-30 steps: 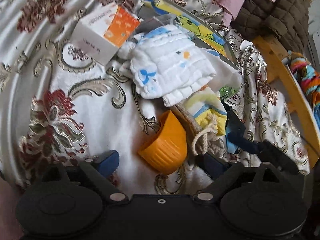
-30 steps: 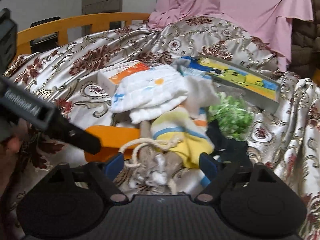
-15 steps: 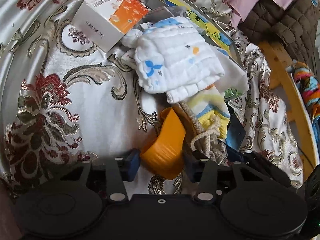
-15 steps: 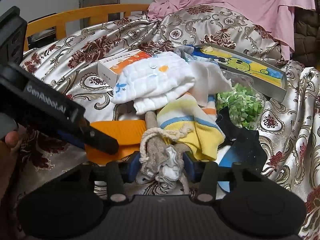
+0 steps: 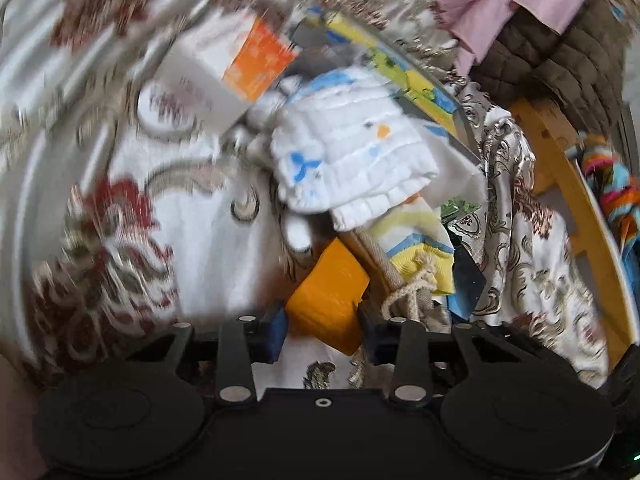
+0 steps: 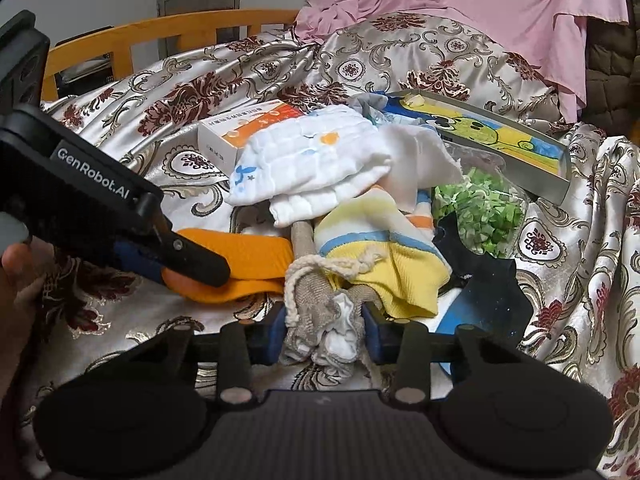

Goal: Organize soft objects
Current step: 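Lift the orange cup with the left gripper while the right gripper carries the beige bag toward the cartoon tray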

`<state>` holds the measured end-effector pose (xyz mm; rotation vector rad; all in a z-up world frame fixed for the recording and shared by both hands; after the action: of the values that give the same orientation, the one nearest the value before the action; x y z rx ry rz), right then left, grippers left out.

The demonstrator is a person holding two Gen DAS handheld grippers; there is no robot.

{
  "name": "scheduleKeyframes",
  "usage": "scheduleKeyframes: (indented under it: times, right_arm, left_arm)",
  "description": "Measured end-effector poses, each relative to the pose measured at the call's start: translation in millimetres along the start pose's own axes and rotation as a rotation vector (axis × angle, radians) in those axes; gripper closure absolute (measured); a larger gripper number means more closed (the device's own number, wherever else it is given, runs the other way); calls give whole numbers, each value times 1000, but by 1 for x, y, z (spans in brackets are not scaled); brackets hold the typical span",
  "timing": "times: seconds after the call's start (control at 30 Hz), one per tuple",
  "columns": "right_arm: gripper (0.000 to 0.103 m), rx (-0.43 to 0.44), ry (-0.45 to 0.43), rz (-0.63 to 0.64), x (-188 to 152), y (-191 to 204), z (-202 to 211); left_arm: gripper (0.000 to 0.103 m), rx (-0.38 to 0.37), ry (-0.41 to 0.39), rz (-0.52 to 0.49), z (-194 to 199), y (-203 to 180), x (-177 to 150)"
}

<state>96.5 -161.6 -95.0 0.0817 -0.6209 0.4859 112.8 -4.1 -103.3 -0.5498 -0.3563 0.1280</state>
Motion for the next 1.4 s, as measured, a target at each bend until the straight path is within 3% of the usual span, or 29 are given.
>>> scheduleKeyframes:
  times: [0.1,0.17,0.53,0.7,0.9,1.13,1.4]
  right_arm:
    - [63,16,-29,5,0,5,14]
    - [63,17,-51,10,-2,8,25]
    - [64,44,-191,-53,-10,20,94]
    - [64,60,-207,-86,-18,19,122]
    - [64,20,-259,-78,-21,15,151]
    - [64,-62,-381,-104,9,-22,175]
    - [64,-66,-482,-179,94,-107,142]
  left_arm:
    - [66,86,-81,-121,19,-14,-2]
    - [66,106,-122,-179,33,-22,-5]
    - [66,30,-189,-221,88,-41,-27]
    - [66,21,-186,-242,102,-46,-43]
    - [66,-34,-233,-287,115,-59,-43]
    - [66,5,-394,-371,120,-95,3]
    - [66,33,-513,-409,72,-141,114]
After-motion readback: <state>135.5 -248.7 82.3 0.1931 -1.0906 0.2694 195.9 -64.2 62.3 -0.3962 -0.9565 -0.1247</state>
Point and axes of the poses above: each gripper's, at about its wrist camera, not at the fingertips, and z roughly against the way its jaws point, y to its left, x to its top, the point moved 6 cm from there along -z, roughly the way its jaws point, and after that the axes turned 13 degrees about y, right-handed, at the moved point
